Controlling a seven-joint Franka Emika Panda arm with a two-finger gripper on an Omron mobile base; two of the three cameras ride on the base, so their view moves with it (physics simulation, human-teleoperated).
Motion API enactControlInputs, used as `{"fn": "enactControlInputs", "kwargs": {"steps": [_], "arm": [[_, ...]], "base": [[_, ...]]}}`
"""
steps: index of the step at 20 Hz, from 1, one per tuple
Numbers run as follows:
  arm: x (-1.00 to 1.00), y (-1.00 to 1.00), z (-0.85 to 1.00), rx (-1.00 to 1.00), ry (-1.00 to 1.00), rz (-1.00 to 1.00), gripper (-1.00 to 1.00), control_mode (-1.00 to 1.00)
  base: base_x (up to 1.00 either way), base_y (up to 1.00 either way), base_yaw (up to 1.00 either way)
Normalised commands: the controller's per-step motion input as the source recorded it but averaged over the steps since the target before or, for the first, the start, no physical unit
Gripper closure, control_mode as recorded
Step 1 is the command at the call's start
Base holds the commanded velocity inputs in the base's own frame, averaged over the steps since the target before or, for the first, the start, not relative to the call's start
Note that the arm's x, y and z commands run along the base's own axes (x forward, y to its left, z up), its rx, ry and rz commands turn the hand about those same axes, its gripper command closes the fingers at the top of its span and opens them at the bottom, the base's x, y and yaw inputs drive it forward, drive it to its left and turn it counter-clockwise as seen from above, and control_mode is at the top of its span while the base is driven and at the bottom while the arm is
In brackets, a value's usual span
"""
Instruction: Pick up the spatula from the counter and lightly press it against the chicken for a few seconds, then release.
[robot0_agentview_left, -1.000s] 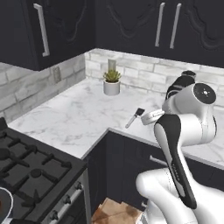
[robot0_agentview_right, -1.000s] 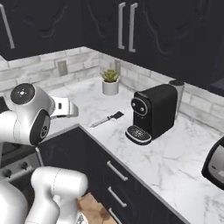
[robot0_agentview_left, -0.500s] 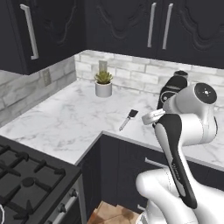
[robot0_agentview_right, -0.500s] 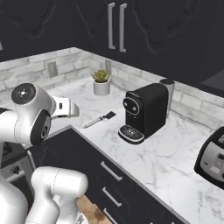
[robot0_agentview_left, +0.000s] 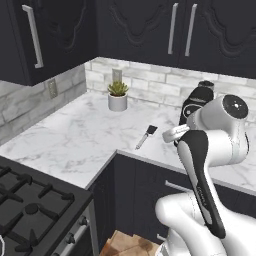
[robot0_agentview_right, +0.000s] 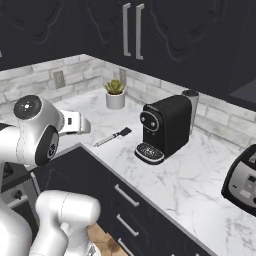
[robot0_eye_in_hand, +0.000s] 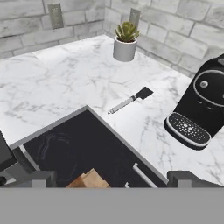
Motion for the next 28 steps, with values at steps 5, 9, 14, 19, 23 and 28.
{"fn": "enactControlInputs", "kwargs": {"steps": [5, 9, 14, 19, 23, 28], "arm": [[0.04, 0.00, 0.00, 0.00, 0.00, -0.01, -1.00, -1.00], [0.11, 0.00, 0.00, 0.00, 0.00, -0.04, -1.00, -1.00], [0.24, 0.00, -0.02, 0.00, 0.01, -0.09, -1.00, -1.00], [0.21, 0.06, -0.10, 0.01, 0.00, -0.02, -1.00, -1.00], [0.16, 0.01, -0.29, 0.03, 0.03, 0.00, -1.00, -1.00], [0.17, 0.00, -0.18, 0.01, 0.03, -0.05, -1.00, -1.00]], "base": [[0.04, 0.00, 0.00], [0.00, 0.00, 0.00], [0.00, 0.00, 0.00], [0.00, 0.00, 0.00], [0.00, 0.00, 0.00], [0.00, 0.00, 0.00]]}}
